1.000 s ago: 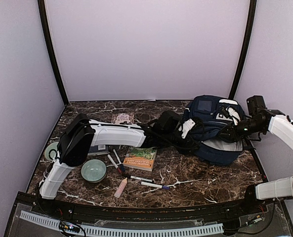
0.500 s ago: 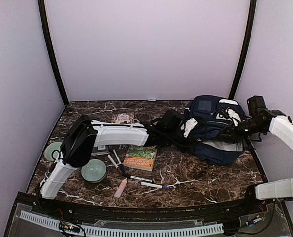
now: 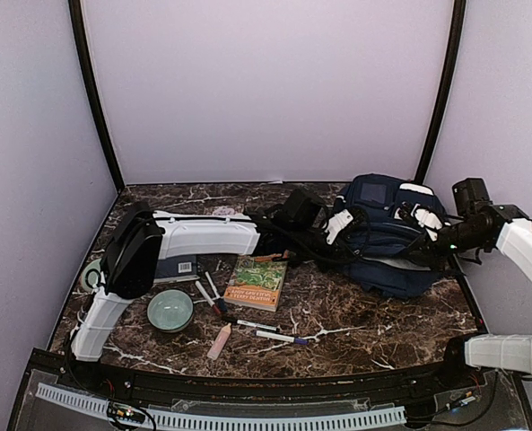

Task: Pack the student bag
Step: Grab the largest pocket of the student bag.

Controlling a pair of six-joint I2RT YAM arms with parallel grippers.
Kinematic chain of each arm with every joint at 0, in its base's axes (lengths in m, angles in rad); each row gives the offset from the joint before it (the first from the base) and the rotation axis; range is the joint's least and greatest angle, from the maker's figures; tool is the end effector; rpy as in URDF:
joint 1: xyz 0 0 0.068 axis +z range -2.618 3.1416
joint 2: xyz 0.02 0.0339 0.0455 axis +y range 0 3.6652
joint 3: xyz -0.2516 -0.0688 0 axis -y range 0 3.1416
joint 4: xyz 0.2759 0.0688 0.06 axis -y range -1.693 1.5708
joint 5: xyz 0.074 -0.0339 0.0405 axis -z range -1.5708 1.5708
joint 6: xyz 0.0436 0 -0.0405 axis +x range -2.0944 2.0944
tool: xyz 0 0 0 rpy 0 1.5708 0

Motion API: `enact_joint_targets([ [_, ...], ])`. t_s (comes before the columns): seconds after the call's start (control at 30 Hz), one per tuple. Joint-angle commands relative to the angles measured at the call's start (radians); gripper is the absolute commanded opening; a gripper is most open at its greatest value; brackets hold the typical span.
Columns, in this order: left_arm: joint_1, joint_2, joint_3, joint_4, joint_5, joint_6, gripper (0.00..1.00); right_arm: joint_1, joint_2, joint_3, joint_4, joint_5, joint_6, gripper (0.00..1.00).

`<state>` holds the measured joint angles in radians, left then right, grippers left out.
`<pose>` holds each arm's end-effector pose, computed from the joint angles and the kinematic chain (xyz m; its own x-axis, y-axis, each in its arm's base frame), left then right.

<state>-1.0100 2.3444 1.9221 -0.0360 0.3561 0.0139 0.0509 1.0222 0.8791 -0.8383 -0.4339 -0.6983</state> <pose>0.2930 -0.4951 0.1843 -0.2219 0.3779 -0.8989 0.9632 0.2285 -0.1418 0.2323 0.0302 0.2538 -0.4562 -0.6073 -0.6504 -0.7479 0.6578 -0.0897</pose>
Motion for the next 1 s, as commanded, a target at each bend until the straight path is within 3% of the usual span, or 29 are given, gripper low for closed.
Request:
enact_joint_targets([
  [0.0, 0.085, -0.054, -0.041, -0.226, 0.155, 0.071, 0.0, -0.009, -0.031, 0.025, 0.007, 0.077, -0.007, 0.0],
  [0.13, 0.085, -0.057, -0.051, -0.261, 0.293, 0.09, 0.02, -0.009, -0.017, 0.039, 0.032, 0.02, 0.019, 0.0],
  [0.27, 0.068, -0.062, -0.08, -0.143, 0.465, 0.014, 0.03, -0.006, 0.007, 0.046, 0.044, 0.005, 0.022, 0.0],
  [0.4, 0.042, -0.059, -0.07, -0.076, 0.537, -0.016, 0.07, -0.005, 0.006, 0.035, 0.042, 0.018, 0.005, 0.0],
  [0.53, 0.042, -0.053, -0.06, -0.064, 0.517, -0.048, 0.03, -0.006, -0.001, 0.025, 0.035, 0.025, -0.005, 0.0],
  [0.63, 0.042, -0.035, -0.056, -0.048, 0.522, -0.079, 0.12, -0.006, -0.006, 0.016, 0.037, 0.023, -0.005, 0.0],
  [0.73, 0.041, -0.014, -0.055, -0.008, 0.532, -0.122, 0.07, -0.006, -0.006, 0.012, 0.041, 0.015, 0.0, 0.0],
  [0.83, 0.034, 0.005, -0.062, 0.052, 0.548, -0.175, 0.15, -0.006, -0.004, 0.005, 0.047, 0.005, 0.007, 0.0],
  [0.97, 0.018, 0.033, -0.051, 0.084, 0.529, -0.199, 0.1, -0.006, 0.001, -0.002, 0.055, -0.005, 0.014, 0.0],
])
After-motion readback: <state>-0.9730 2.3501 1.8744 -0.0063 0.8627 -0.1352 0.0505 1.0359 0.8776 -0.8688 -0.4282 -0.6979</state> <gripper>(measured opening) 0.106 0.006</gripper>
